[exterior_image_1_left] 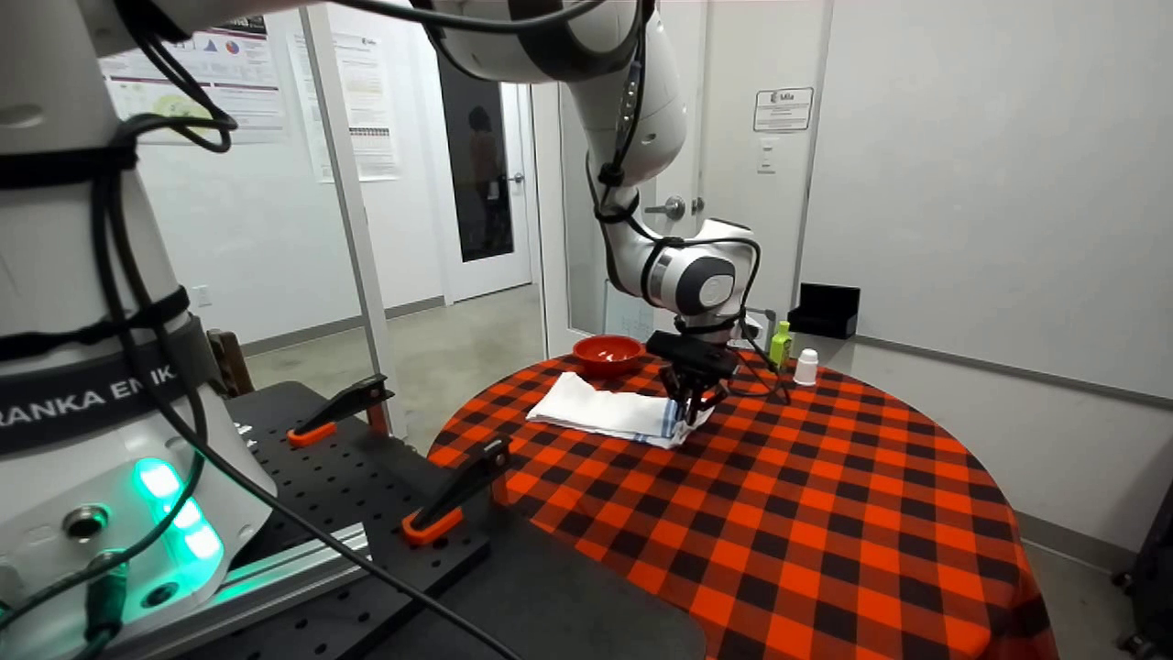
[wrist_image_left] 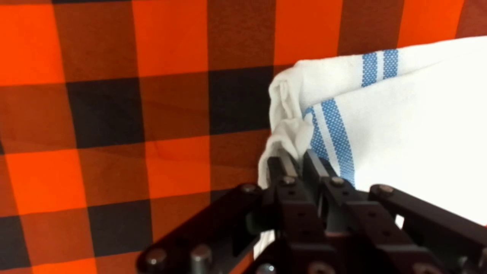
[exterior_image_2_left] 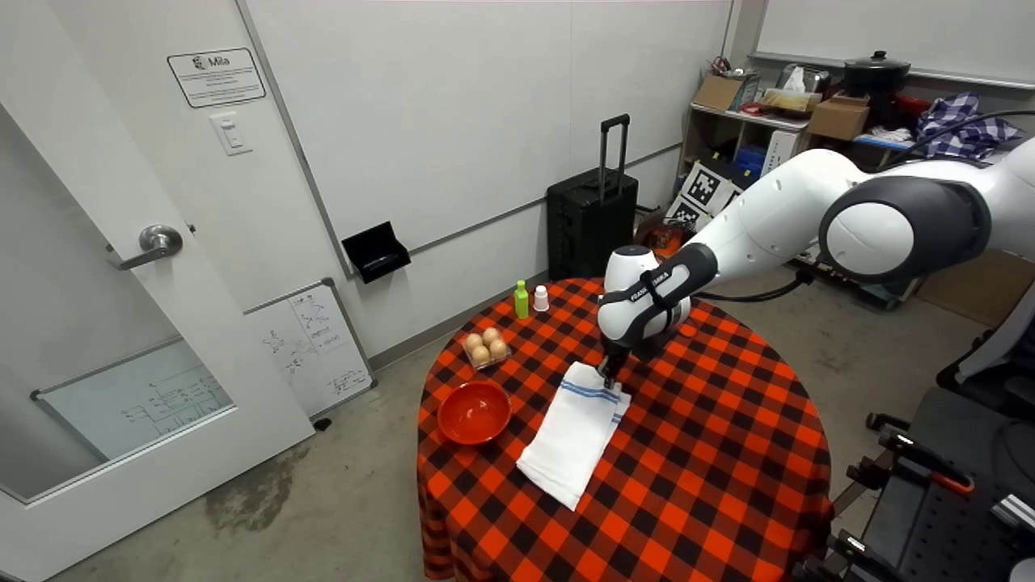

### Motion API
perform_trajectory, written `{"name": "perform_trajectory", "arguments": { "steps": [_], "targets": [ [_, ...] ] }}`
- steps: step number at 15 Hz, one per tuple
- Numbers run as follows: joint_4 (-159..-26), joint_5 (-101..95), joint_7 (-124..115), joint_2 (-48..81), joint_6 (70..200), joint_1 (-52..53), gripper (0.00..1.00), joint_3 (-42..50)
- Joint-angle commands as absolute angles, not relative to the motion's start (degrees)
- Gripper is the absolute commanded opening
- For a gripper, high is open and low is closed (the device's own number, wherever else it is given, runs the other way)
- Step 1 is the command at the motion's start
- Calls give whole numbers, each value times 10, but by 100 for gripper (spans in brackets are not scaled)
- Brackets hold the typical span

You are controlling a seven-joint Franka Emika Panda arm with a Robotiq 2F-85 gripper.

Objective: Fold the towel on the table

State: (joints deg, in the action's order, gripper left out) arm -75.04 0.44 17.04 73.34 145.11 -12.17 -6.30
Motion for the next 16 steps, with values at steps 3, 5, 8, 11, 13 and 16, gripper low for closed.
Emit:
{"name": "perform_trajectory", "arguments": {
  "steps": [3,5,8,11,13,16],
  "targets": [
    [-756,6,127,723,1431,-98,2,-36],
    [-757,2,112,721,1423,-89,2,-24],
    [-756,-2,83,717,1398,-72,2,-4],
    [-754,-3,62,715,1370,-61,2,8],
    [-752,1,55,715,1365,-59,36,8],
    [-751,0,55,714,1356,-59,45,8]
  ]
}}
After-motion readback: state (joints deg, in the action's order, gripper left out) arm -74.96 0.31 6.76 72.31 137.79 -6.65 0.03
